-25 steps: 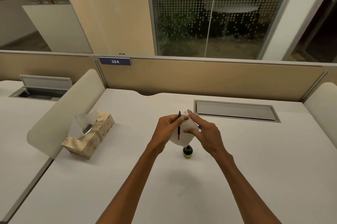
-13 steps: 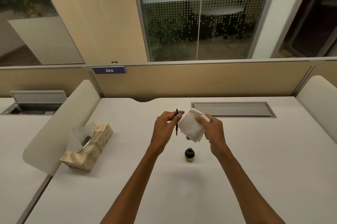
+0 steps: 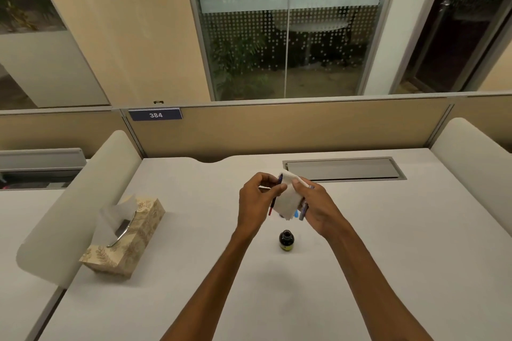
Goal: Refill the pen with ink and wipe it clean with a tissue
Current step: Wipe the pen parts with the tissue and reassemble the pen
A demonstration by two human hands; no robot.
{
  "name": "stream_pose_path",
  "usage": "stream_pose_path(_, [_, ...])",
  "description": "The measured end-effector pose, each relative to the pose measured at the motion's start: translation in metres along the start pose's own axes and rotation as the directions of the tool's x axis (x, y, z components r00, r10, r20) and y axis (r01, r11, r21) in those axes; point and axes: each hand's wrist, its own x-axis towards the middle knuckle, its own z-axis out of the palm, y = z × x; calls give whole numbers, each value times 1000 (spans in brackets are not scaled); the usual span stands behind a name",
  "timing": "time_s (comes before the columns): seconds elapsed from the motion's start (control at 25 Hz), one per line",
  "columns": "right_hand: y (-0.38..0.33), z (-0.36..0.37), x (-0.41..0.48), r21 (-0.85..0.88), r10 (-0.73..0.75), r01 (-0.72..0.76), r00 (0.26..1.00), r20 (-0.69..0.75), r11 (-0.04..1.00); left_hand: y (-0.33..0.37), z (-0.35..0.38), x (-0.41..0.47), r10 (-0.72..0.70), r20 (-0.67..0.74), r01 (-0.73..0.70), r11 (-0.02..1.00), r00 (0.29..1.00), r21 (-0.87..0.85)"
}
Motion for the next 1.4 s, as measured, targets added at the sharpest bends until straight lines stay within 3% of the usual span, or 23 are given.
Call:
stream_pose_path(0.28, [-3, 4, -11, -58, -11, 18, 994, 113, 998, -5, -3, 0, 8, -3, -8, 1000, 1000, 22])
stream_pose_path(0.56, [-16, 2, -11, 186, 122, -163, 969, 214, 969, -3, -8, 3, -21, -15, 20, 997, 1000, -81])
stream_pose_path(0.72, [-21, -14, -13, 232, 138, -237, 917, 374, 944, 3, -9, 2, -22, -41, 19, 996, 999, -84])
stream_pose_path(1.08, [-19, -5, -15, 293, 95, -184, 951, 293, 938, 7, 1, 5, 2, -45, -3, 1000, 999, -20])
stream_pose_path(1.4, [-22, -2, -13, 186, 41, -43, 999, 13, 982, 1, 9, 10, 73, 14, -74, 992, 997, 105])
